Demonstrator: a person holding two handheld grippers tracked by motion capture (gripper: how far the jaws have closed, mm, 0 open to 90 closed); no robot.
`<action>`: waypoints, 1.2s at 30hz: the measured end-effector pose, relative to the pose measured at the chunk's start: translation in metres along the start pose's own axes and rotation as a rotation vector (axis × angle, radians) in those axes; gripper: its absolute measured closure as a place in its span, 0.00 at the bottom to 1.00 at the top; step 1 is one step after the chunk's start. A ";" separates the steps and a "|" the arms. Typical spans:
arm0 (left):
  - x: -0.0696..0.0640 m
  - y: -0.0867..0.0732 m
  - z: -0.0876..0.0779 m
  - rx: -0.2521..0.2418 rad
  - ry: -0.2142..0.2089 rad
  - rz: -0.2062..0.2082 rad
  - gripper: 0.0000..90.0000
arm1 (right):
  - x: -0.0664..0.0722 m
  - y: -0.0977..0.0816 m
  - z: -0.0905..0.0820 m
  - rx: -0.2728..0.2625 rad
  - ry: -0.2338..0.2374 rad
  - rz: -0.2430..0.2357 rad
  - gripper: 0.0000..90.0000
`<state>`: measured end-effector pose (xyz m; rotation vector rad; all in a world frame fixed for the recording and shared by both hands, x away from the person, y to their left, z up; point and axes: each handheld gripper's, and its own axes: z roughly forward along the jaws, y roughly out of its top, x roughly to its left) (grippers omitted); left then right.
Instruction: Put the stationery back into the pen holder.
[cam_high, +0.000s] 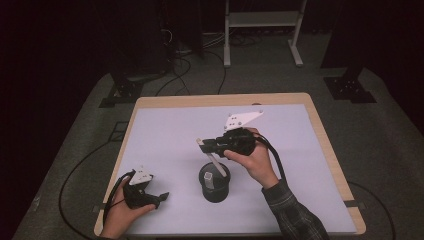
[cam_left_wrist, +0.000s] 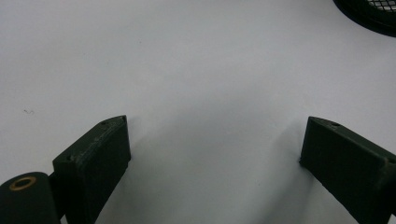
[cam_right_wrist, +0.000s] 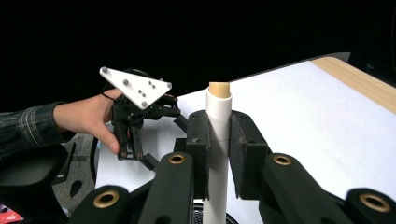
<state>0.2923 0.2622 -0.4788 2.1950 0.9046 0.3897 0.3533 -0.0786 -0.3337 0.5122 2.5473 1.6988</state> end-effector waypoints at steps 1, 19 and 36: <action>0.000 0.000 0.000 0.000 0.000 0.001 0.08 | -0.001 -0.001 0.001 0.003 0.003 -0.001 0.87; 0.000 0.000 0.000 -0.004 0.001 -0.002 0.08 | -0.007 -0.023 0.015 0.056 0.017 0.017 0.87; 0.000 0.000 0.000 -0.004 0.001 0.000 0.08 | -0.008 -0.036 0.019 0.084 0.025 0.019 0.86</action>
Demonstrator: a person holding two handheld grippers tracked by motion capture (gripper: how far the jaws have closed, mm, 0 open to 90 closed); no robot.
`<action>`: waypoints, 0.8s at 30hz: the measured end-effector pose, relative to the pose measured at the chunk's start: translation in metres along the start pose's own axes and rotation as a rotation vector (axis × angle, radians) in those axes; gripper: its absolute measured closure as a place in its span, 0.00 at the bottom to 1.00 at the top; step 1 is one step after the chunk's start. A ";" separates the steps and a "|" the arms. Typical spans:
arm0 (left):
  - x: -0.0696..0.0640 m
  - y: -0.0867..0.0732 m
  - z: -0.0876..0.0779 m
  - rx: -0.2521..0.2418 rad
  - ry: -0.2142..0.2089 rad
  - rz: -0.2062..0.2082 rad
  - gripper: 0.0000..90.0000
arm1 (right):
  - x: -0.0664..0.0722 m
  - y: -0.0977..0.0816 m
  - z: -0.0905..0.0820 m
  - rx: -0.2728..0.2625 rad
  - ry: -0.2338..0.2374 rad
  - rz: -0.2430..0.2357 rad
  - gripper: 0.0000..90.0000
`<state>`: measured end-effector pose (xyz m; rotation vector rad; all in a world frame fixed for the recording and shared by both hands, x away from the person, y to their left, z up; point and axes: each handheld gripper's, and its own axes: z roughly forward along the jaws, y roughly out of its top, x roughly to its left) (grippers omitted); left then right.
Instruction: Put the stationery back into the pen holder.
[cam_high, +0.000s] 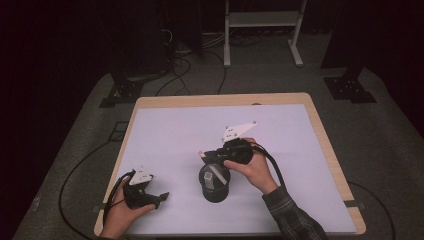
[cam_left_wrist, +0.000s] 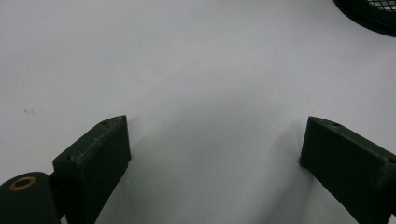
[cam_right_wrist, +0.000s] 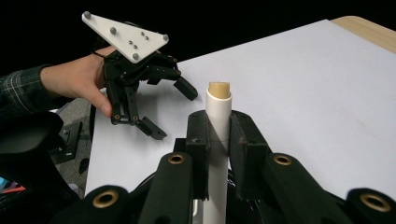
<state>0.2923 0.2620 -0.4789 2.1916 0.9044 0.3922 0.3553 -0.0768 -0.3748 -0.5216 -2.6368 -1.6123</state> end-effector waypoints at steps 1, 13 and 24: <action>0.000 0.000 0.000 0.000 0.000 0.000 0.08 | 0.000 0.000 0.000 0.002 -0.002 0.000 0.87; 0.000 0.000 0.000 -0.002 0.000 0.000 0.08 | 0.002 -0.005 0.007 0.042 -0.017 -0.011 0.86; 0.000 0.000 0.000 -0.001 0.001 0.001 0.08 | 0.003 -0.008 0.009 0.059 -0.020 -0.016 0.86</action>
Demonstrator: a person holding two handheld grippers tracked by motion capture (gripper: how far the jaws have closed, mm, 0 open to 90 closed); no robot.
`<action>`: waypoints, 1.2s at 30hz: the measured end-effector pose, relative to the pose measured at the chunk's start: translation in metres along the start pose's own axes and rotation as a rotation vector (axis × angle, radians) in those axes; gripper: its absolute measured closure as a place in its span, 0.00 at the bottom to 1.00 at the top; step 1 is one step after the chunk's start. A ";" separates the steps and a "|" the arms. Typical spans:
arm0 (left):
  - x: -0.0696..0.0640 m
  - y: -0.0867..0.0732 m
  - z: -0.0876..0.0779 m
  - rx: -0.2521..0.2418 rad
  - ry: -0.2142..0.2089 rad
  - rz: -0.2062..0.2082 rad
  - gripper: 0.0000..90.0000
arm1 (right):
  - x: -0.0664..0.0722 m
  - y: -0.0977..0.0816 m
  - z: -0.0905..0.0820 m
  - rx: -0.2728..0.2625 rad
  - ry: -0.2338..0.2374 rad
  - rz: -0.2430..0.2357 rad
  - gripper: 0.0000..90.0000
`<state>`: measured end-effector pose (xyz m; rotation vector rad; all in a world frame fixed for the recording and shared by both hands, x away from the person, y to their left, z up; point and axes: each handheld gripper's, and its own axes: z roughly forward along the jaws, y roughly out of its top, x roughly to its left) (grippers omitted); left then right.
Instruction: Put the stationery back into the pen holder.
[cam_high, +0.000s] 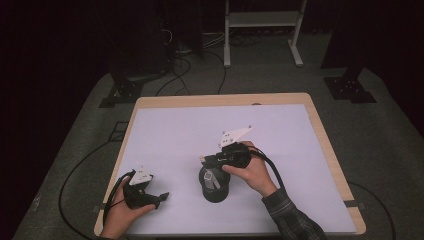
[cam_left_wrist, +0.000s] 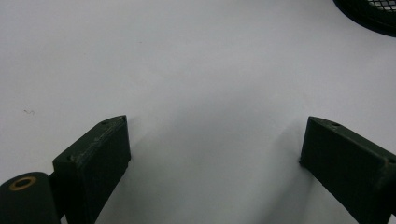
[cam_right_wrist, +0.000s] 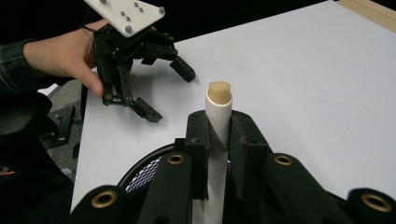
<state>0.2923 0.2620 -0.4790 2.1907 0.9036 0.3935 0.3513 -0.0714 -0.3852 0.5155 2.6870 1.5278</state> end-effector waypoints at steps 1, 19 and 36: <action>0.000 0.000 0.000 0.000 0.000 0.000 0.08 | 0.000 0.000 0.000 0.001 0.001 -0.001 0.86; 0.000 0.000 0.000 0.000 0.000 -0.001 0.08 | -0.004 -0.001 -0.012 -0.006 -0.043 -0.003 0.77; 0.000 0.000 0.000 0.000 0.000 -0.001 0.08 | -0.011 -0.012 -0.044 -0.007 -0.114 0.033 0.76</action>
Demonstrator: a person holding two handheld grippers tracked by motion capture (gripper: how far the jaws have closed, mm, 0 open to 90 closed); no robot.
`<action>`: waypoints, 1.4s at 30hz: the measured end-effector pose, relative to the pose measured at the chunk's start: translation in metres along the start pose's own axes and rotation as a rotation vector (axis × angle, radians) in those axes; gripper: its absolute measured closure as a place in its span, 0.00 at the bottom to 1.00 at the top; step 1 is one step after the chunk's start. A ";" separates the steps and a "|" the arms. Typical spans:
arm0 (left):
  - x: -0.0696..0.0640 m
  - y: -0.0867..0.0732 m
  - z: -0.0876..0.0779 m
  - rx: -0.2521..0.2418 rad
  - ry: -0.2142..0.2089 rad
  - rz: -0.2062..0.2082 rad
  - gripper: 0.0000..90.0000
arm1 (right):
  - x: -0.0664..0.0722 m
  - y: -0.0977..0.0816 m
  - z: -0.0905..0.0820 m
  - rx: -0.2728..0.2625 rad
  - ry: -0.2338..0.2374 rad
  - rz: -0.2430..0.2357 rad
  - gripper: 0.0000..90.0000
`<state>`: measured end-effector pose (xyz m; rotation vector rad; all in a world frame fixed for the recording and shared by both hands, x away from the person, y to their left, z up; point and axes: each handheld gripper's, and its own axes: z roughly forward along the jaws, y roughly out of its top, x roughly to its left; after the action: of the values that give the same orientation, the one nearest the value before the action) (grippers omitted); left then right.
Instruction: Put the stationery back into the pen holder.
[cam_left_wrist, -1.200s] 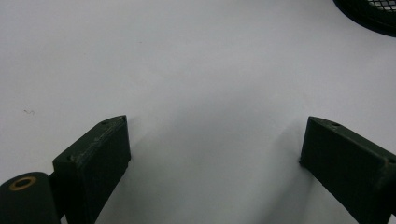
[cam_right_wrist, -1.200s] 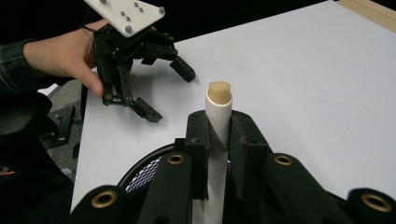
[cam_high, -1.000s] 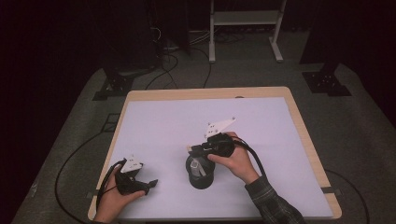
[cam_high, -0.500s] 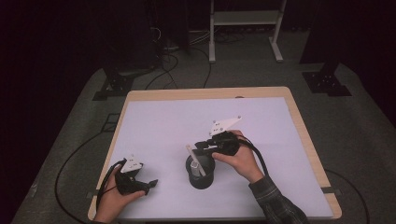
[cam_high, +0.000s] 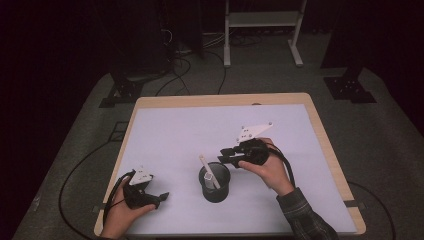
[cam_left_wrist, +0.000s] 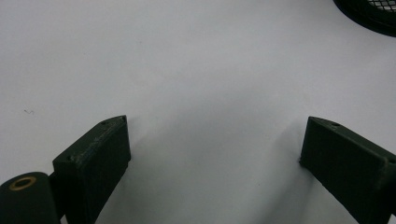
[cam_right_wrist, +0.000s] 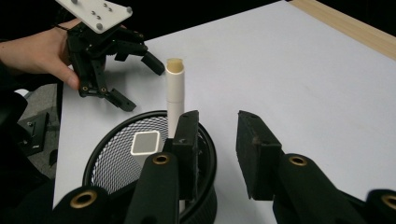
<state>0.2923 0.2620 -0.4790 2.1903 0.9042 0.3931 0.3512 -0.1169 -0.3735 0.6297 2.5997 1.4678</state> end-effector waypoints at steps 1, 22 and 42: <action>0.000 0.000 0.000 0.000 0.000 0.000 0.08 | -0.001 -0.001 -0.002 -0.002 -0.006 0.001 0.76; 0.000 0.000 0.000 0.000 0.001 0.002 0.08 | -0.034 -0.027 -0.034 0.026 -0.174 0.088 0.76; 0.000 0.000 0.000 0.003 0.002 0.007 0.08 | -0.067 -0.051 -0.037 0.208 -0.354 0.230 0.75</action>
<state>0.2925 0.2623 -0.4789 2.1962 0.8994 0.3975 0.3867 -0.1963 -0.4047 1.1311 2.4753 1.0195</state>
